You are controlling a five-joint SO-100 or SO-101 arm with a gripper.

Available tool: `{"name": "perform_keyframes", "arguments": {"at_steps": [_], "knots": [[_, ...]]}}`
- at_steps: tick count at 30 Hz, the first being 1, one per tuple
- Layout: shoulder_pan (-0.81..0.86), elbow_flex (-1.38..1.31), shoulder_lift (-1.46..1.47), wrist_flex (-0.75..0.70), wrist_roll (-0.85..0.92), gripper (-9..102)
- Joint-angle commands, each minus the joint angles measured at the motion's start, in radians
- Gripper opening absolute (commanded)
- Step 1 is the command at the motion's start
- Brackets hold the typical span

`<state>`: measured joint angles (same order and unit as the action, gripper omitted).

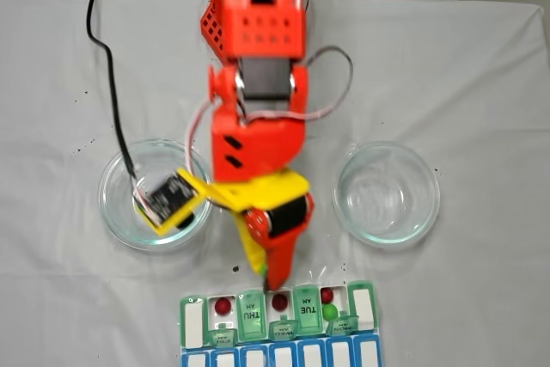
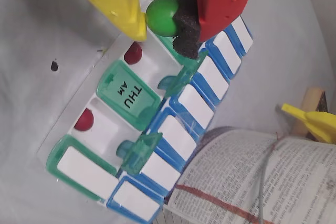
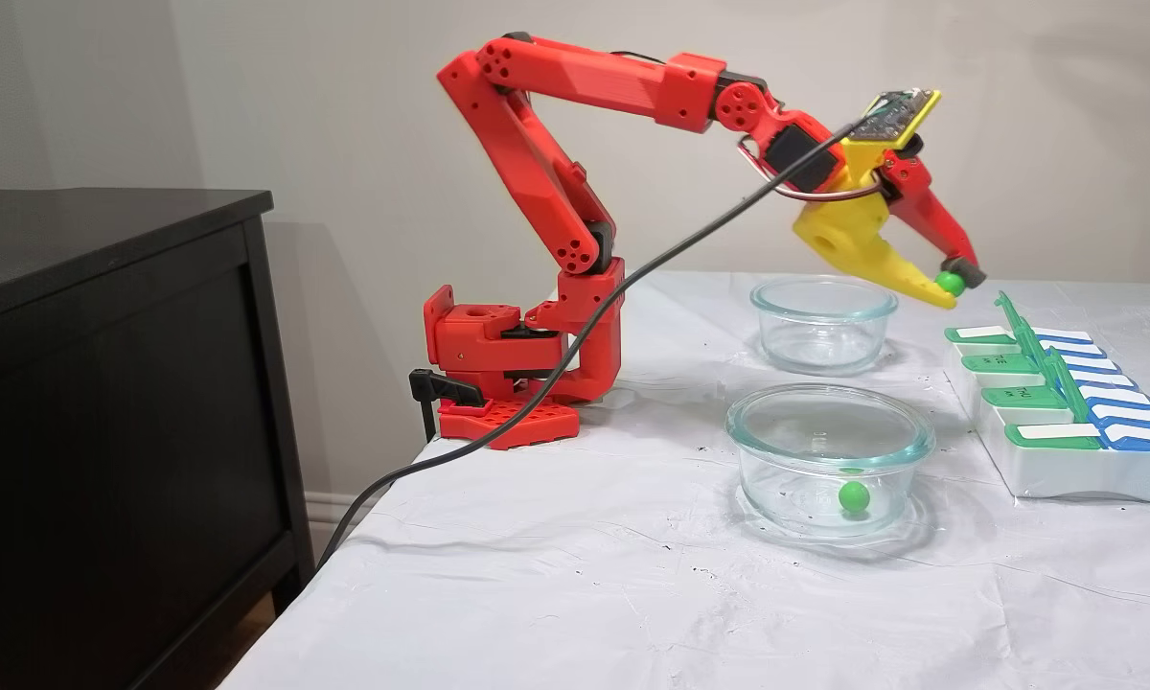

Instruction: Sort medicines into box.

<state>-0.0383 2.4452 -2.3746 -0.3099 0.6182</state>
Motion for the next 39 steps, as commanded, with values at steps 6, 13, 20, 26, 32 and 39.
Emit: {"name": "perform_keyframes", "arguments": {"at_steps": [6,13,20,26,32,39], "knots": [[-0.046,-0.163,0.190,0.167,-0.049,0],[-0.038,-0.169,0.259,0.272,-0.041,0],[-0.035,-0.186,0.316,0.285,-0.026,0],[-0.034,-0.181,0.371,0.377,0.008,0],[-0.032,-0.173,0.382,0.414,0.006,11],[-0.031,-0.169,0.393,0.411,-0.011,24]]}}
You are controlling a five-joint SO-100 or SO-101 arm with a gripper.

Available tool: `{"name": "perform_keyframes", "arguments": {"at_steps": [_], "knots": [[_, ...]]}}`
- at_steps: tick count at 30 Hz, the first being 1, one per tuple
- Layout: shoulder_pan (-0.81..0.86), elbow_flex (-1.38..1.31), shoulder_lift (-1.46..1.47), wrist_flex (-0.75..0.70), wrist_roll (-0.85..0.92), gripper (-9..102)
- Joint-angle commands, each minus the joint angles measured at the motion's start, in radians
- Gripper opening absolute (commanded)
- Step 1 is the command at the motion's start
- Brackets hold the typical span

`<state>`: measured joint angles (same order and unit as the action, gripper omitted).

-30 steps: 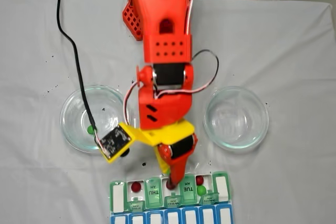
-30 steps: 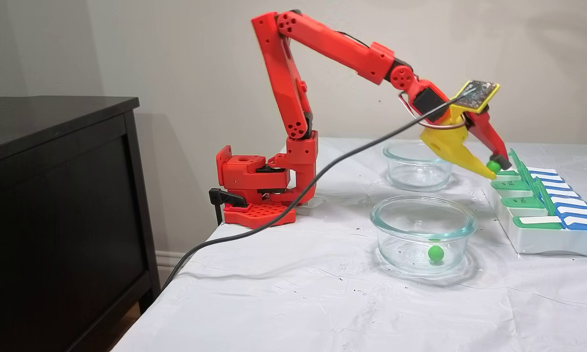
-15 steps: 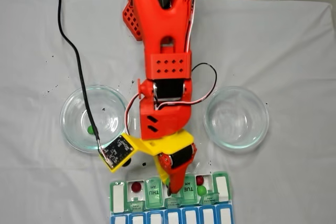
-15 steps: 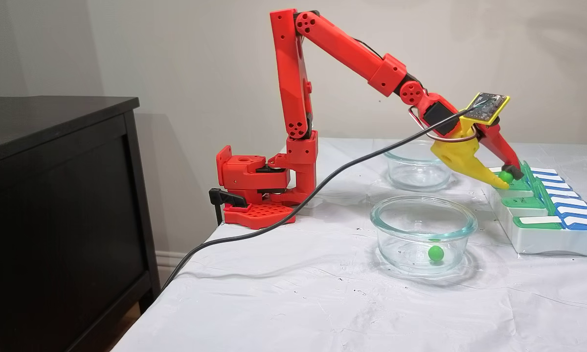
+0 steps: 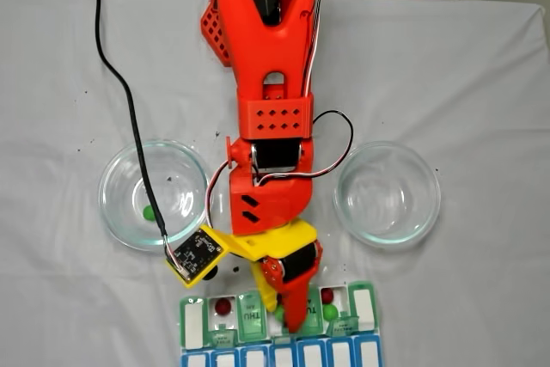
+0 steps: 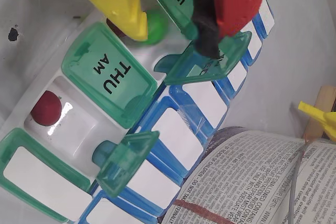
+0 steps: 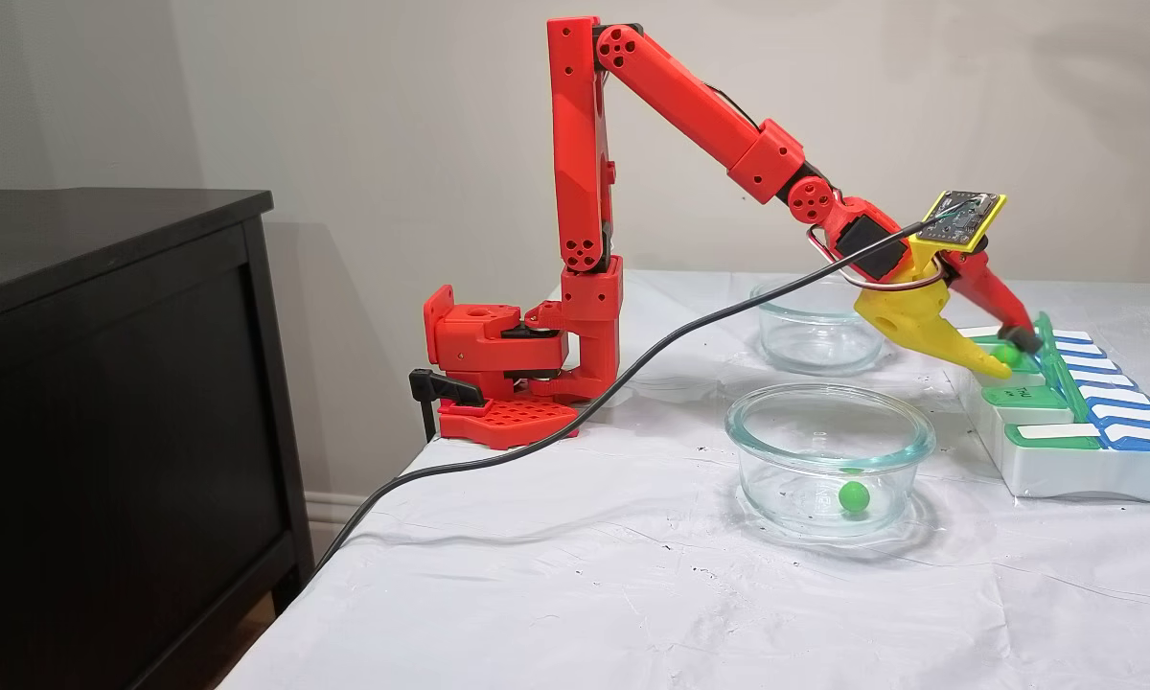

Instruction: Sort medicines into box.

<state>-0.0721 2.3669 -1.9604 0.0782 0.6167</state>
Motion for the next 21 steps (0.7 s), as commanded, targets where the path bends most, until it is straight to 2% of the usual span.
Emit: {"name": "perform_keyframes", "arguments": {"at_steps": [1,7,10,12,14,21], "knots": [[0.003,-0.091,-0.020,0.023,-0.008,25],[0.009,-0.087,-0.060,-0.006,-0.014,23],[0.020,-0.075,-0.160,-0.080,-0.018,11],[0.028,-0.072,-0.256,-0.190,-0.029,0],[0.044,-0.077,-0.370,-0.331,-0.072,0],[0.132,-0.101,-0.673,-0.801,-0.043,0]]}}
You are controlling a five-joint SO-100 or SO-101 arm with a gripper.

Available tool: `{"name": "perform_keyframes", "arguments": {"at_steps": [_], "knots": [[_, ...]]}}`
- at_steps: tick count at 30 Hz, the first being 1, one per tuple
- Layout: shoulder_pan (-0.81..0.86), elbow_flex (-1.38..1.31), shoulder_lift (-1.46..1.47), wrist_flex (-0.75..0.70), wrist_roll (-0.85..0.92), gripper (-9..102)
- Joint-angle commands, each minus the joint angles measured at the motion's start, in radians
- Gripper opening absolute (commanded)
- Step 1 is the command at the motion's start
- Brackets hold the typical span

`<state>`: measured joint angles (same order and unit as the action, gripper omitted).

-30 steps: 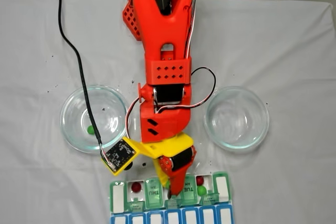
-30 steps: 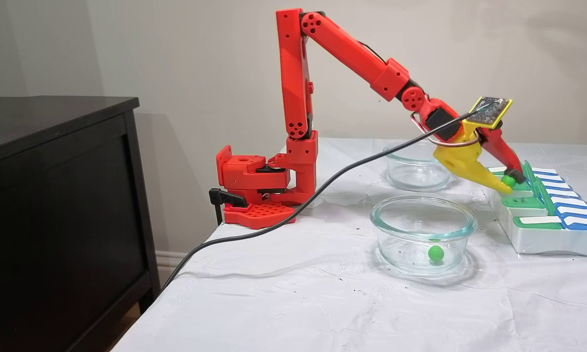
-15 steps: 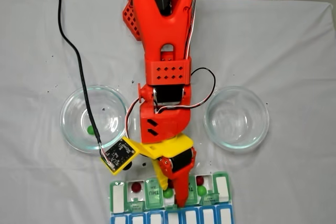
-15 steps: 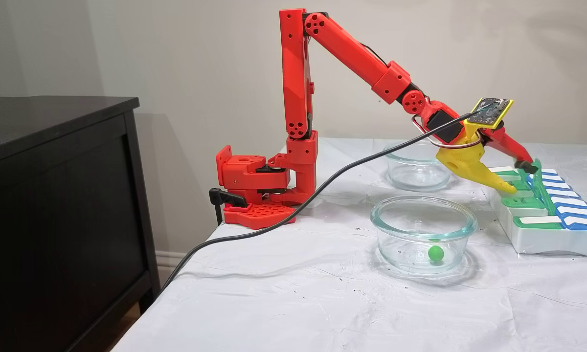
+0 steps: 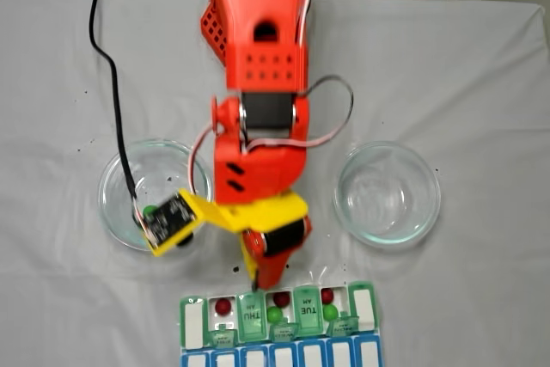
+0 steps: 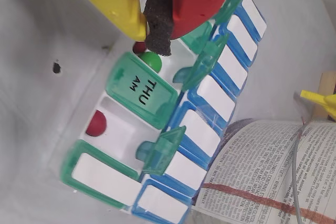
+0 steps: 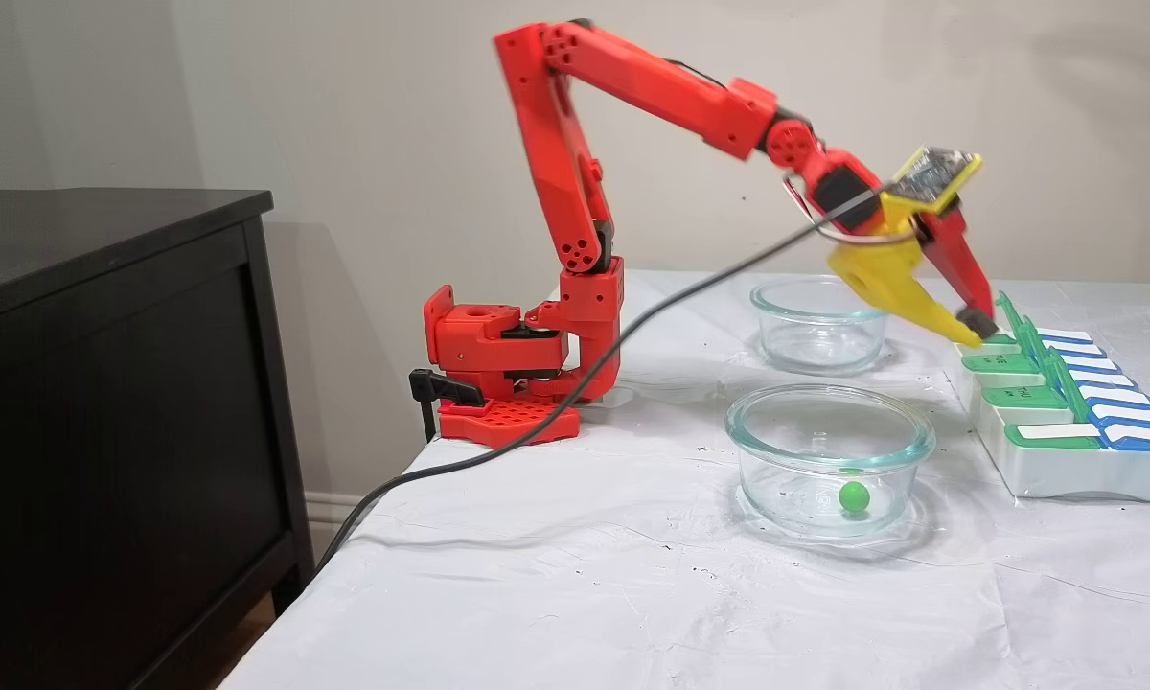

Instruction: Sort medicines into box.

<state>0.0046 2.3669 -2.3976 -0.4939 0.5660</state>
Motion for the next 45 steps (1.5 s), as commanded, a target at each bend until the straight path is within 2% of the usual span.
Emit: {"name": "perform_keyframes", "arguments": {"at_steps": [1,5,11,21,24,29,38,45], "knots": [[0.083,-0.110,-0.267,-0.282,0.005,0],[0.213,-0.112,-0.368,-0.423,-0.037,0],[0.313,-0.123,-0.308,-0.505,-0.011,0],[0.400,-0.014,-0.164,-0.298,0.077,0],[0.430,-0.011,-0.121,-0.262,0.098,7],[0.446,-0.035,-0.054,-0.282,0.104,19],[0.468,-0.103,0.058,-0.374,0.078,19],[0.480,-0.110,0.127,-0.321,0.080,21]]}}
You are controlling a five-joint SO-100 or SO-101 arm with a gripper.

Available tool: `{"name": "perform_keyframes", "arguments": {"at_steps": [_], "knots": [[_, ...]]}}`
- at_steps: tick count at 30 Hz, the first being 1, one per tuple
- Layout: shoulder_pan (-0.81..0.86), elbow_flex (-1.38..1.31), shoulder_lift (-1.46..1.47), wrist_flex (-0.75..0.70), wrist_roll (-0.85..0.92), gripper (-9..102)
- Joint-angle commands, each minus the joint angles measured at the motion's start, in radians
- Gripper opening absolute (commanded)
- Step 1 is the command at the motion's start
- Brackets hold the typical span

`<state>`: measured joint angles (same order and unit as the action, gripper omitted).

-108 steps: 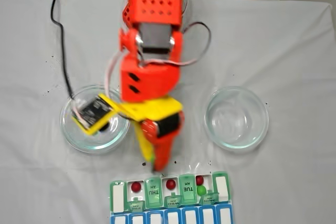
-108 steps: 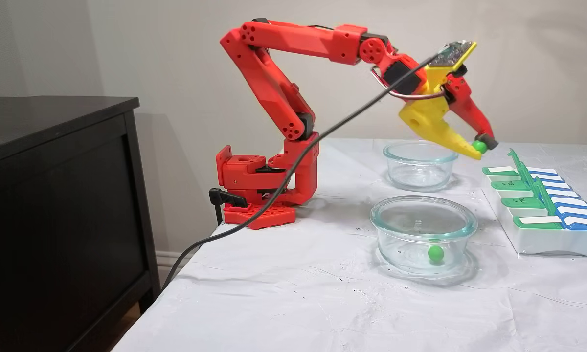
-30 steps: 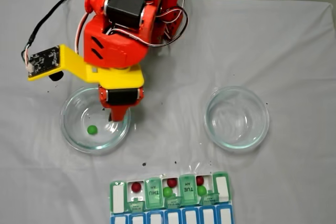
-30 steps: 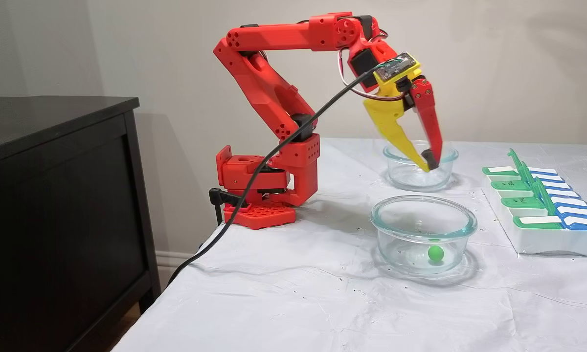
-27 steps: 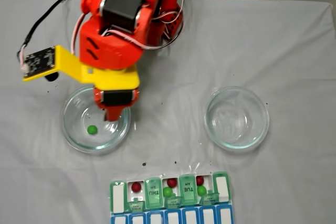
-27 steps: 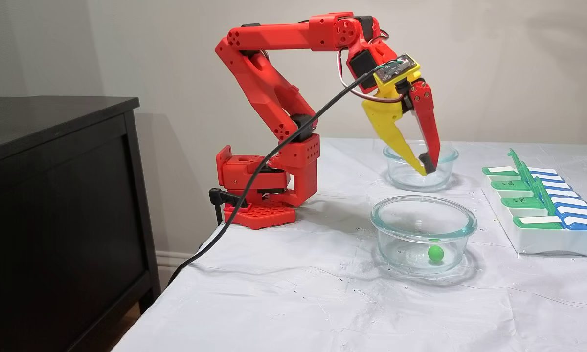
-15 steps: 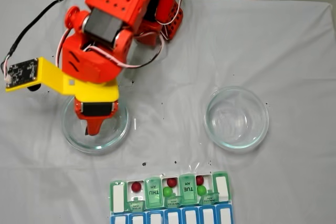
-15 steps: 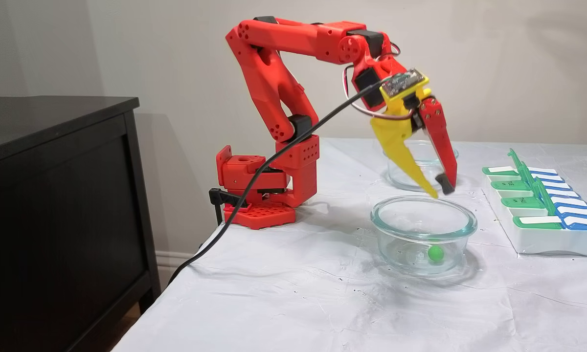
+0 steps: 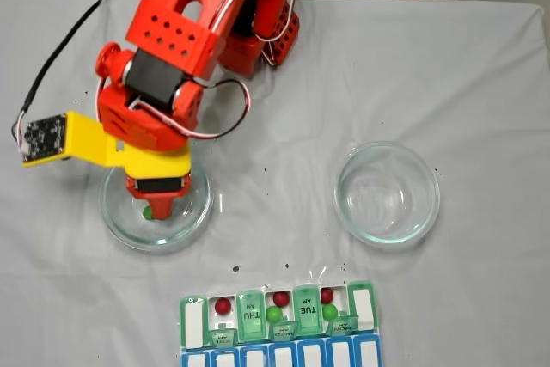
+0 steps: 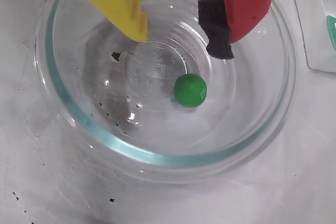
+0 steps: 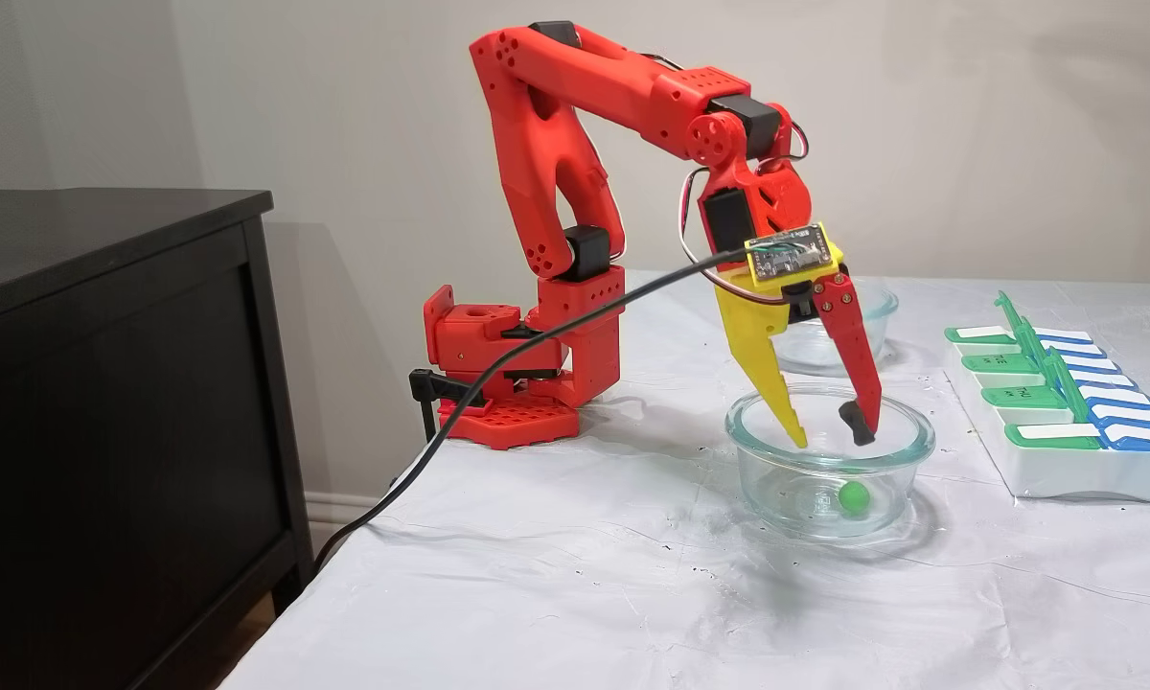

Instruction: Sort medicines into box.

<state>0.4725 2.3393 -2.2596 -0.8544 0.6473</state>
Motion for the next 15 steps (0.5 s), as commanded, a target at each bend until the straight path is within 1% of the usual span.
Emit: {"name": "perform_keyframes", "arguments": {"at_steps": [1,15], "knots": [[0.012,-0.081,-0.005,0.049,-0.002,21],[0.026,-0.101,0.075,0.153,-0.008,22]]}}
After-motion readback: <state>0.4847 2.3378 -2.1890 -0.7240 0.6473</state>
